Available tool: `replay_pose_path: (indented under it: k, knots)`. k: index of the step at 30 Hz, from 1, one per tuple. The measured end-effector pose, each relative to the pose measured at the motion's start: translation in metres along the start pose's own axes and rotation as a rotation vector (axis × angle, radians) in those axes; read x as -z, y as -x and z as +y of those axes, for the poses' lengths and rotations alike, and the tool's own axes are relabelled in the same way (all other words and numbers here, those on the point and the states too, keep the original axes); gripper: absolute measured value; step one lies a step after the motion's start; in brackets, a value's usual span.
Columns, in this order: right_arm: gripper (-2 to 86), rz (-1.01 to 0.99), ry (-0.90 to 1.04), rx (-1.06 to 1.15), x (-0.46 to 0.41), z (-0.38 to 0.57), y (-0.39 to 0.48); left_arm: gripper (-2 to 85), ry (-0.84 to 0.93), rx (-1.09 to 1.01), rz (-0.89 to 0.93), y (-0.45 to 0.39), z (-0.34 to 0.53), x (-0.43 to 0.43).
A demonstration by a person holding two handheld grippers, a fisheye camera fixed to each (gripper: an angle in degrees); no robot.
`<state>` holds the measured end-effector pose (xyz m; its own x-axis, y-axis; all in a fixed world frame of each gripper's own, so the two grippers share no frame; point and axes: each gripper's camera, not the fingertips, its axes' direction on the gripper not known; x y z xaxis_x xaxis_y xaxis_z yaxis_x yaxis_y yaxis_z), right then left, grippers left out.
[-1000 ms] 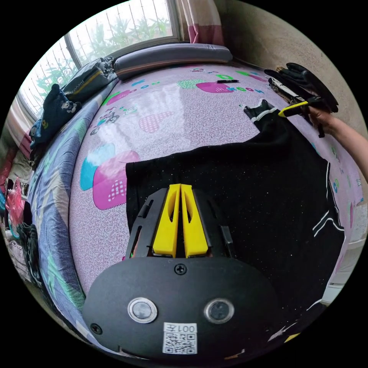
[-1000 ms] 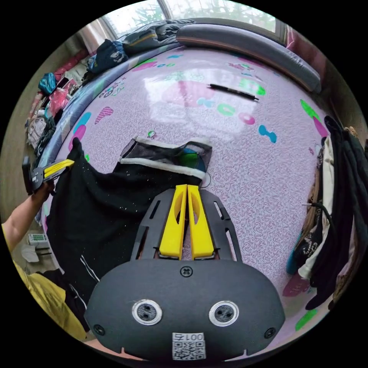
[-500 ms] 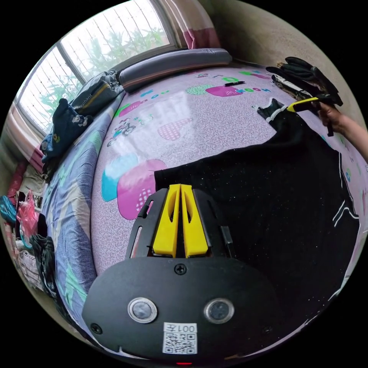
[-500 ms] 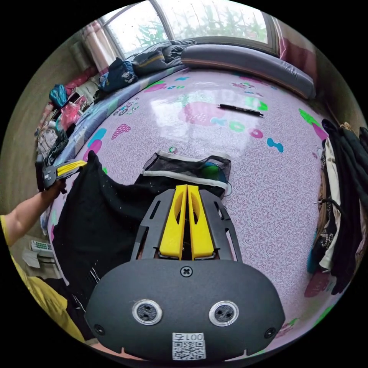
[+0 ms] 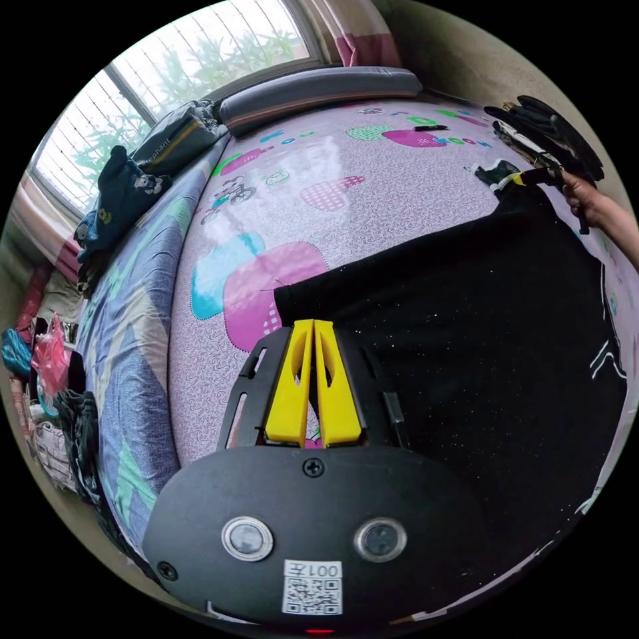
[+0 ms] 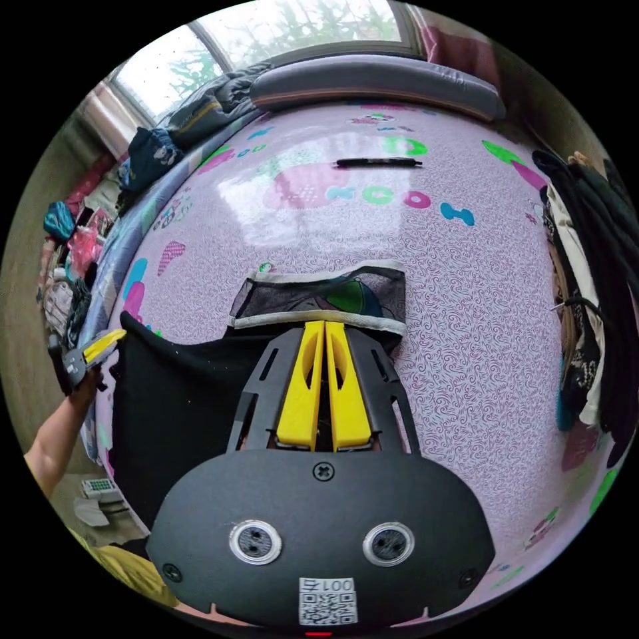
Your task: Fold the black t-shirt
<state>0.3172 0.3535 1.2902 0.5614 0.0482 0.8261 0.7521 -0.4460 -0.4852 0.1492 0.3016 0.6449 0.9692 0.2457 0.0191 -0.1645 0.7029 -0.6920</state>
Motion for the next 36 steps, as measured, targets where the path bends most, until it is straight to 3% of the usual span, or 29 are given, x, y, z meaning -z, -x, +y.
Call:
replay_pose_path:
  k: [6,10,17,22,24,36]
  knots:
    - [0.0,-0.239,-0.321,-0.175,0.045,0.055,-0.022,-1.3,-0.063,0.152,0.093,0.028,0.014,0.009]
    - [0.0,-0.383,-0.409,-0.158,0.082,0.116,-0.014,-1.3,-0.096,0.153,0.185,0.038,0.043,0.033]
    - [0.0,-0.324,-0.202,-0.061,0.145,0.275,0.049,-1.3,-0.039,-0.117,0.399,-0.005,0.133,0.090]
    - [0.0,-0.288,0.064,-0.106,0.124,0.371,0.105,-1.3,0.004,-0.244,0.512,-0.037,0.189,0.107]
    - [0.0,-0.200,0.169,-0.056,0.101,0.399,0.137,-1.3,0.012,-0.283,0.497,-0.049,0.202,0.107]
    - [0.0,-0.098,0.299,0.206,0.027,0.437,0.188,-1.4,0.074,-0.398,0.351,-0.107,0.241,0.069]
